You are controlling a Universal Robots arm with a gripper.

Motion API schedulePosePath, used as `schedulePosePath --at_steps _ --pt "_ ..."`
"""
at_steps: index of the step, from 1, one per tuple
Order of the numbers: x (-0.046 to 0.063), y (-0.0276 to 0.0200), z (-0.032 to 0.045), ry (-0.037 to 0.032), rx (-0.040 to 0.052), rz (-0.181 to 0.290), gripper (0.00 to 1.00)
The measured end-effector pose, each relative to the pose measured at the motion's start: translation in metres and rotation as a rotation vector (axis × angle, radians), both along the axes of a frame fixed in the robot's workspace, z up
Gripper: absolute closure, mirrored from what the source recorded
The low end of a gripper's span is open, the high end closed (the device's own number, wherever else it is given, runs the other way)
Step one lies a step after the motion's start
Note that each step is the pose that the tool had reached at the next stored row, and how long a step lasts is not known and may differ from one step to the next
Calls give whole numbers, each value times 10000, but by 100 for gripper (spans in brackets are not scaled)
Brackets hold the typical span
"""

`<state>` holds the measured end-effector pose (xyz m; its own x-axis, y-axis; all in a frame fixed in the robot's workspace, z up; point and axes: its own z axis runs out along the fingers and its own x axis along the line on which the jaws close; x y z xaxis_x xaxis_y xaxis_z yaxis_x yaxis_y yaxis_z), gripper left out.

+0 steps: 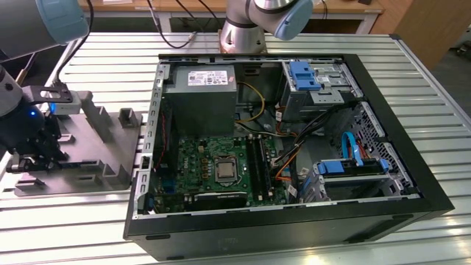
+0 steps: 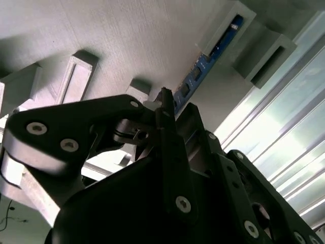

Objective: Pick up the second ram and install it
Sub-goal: 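Pick up the second ram and move it above second insertion slot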

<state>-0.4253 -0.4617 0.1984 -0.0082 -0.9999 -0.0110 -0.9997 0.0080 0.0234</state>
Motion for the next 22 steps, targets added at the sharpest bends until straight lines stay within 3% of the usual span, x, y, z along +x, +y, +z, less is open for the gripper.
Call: schedulePosePath --at_steps 16,18,19,22 --pt "-10 4 -3 0 0 2 71" --pt "-10 4 -3 -1 0 2 72" --pt "-10 4 -3 0 0 2 79" --pt "-11 0 -4 0 -1 1 79"
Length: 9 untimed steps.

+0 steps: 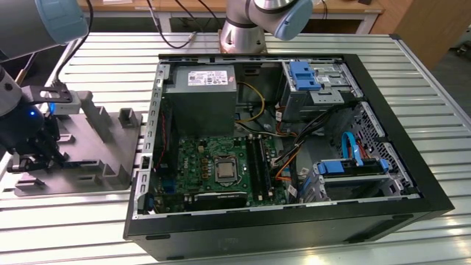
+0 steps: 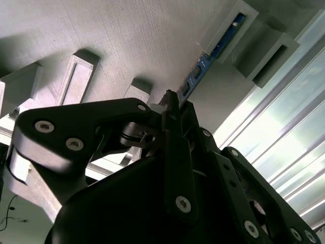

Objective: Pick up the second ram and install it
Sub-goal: 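Pick up the second ram and move it above second insertion slot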

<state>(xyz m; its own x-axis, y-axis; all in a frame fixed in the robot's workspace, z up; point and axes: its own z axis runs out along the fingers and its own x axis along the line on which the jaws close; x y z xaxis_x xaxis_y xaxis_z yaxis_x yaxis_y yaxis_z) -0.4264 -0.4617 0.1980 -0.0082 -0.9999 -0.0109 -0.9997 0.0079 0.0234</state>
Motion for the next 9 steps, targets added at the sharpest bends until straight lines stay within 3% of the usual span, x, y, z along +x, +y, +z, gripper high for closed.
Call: schedulePosePath --at_steps 9 --pt "1 -19 -6 -3 2 1 79"
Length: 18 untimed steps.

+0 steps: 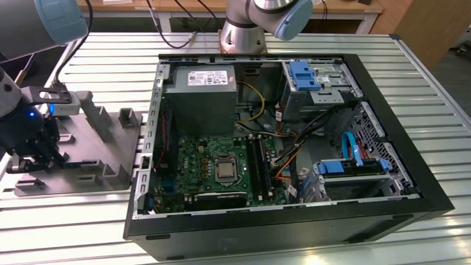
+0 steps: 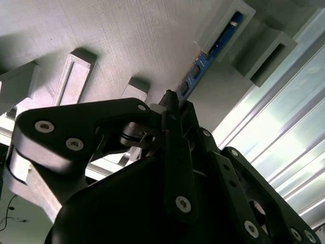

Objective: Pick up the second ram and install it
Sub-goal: 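Pick up the second ram and move it above second insertion slot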

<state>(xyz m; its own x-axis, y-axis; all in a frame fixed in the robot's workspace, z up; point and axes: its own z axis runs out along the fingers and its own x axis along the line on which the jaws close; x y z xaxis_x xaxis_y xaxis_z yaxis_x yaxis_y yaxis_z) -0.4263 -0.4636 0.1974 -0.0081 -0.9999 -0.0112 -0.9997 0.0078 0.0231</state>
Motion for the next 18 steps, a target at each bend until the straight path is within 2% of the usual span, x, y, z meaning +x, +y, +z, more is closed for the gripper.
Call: schedulePosePath --at_steps 18 --pt "8 -5 6 20 -1 0 79"
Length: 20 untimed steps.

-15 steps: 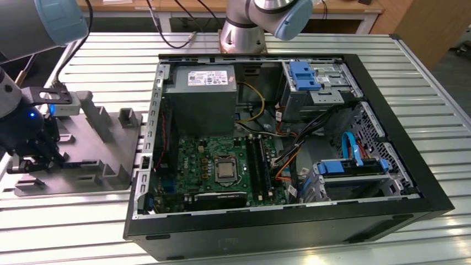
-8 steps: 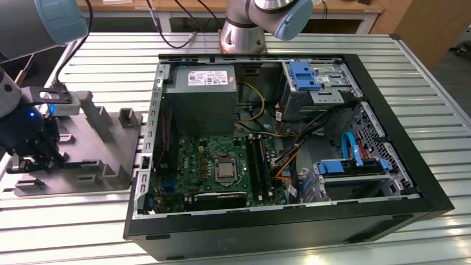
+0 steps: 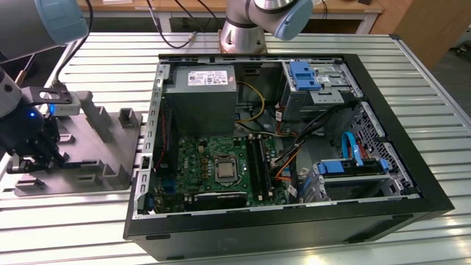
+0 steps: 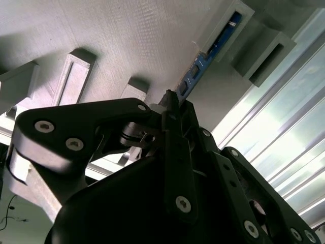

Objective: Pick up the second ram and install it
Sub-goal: 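Pick up the second ram and move it above second insertion slot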

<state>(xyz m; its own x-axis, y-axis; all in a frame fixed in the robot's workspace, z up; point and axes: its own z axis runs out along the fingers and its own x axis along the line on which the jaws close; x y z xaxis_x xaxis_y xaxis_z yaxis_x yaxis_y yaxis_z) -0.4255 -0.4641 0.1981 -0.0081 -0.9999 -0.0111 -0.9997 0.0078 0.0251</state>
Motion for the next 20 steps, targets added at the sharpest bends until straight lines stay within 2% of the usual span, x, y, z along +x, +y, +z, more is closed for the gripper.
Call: schedulePosePath --at_steps 12,14,16,20 --pt "2 0 5 7 -2 0 79" --pt "2 0 5 7 -2 0 80" --pt "2 0 5 7 -2 0 88" --pt "2 0 5 7 -1 0 88"
